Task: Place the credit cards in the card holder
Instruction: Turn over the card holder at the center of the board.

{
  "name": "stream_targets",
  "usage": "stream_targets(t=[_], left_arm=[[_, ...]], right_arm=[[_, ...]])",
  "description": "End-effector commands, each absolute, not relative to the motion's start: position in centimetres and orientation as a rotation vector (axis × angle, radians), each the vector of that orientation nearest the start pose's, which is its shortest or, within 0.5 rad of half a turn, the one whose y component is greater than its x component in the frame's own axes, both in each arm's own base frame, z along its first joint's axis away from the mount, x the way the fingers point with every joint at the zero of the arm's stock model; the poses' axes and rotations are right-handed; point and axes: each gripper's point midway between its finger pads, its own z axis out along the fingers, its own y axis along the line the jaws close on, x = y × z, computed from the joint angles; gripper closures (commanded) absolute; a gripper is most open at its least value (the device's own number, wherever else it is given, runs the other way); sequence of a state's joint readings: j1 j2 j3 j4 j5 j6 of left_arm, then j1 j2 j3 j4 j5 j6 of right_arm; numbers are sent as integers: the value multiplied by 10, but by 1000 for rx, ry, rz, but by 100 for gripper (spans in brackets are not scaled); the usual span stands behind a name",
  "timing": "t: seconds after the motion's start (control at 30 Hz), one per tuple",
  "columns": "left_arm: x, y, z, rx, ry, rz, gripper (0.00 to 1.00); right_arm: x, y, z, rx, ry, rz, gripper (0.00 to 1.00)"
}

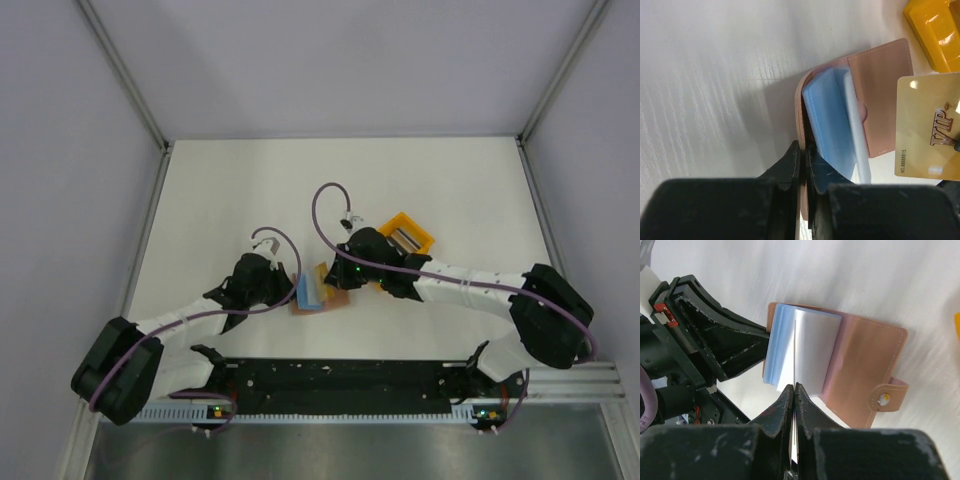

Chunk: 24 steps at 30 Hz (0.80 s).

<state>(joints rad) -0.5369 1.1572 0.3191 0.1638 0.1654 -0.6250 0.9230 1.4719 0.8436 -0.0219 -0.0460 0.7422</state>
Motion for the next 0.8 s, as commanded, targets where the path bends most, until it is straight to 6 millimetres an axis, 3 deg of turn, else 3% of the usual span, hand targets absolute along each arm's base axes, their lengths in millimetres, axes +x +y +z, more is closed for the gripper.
stream_targets(t=[0.0,0.2,0.5,0.77], left_arm=[[234,-200,48,13,2315,-799,100],[234,-201,51,18,2309,-809,100],[235,-204,58,26,2296,-831,100],[232,-205,60,10,2294,-854,100]], right_arm=[[230,350,127,-237,2316,874,100],[233,341,142,-239,2275,843,100],[225,377,157,-296,2244,936,100],[225,398,146,-283,2247,918,100]])
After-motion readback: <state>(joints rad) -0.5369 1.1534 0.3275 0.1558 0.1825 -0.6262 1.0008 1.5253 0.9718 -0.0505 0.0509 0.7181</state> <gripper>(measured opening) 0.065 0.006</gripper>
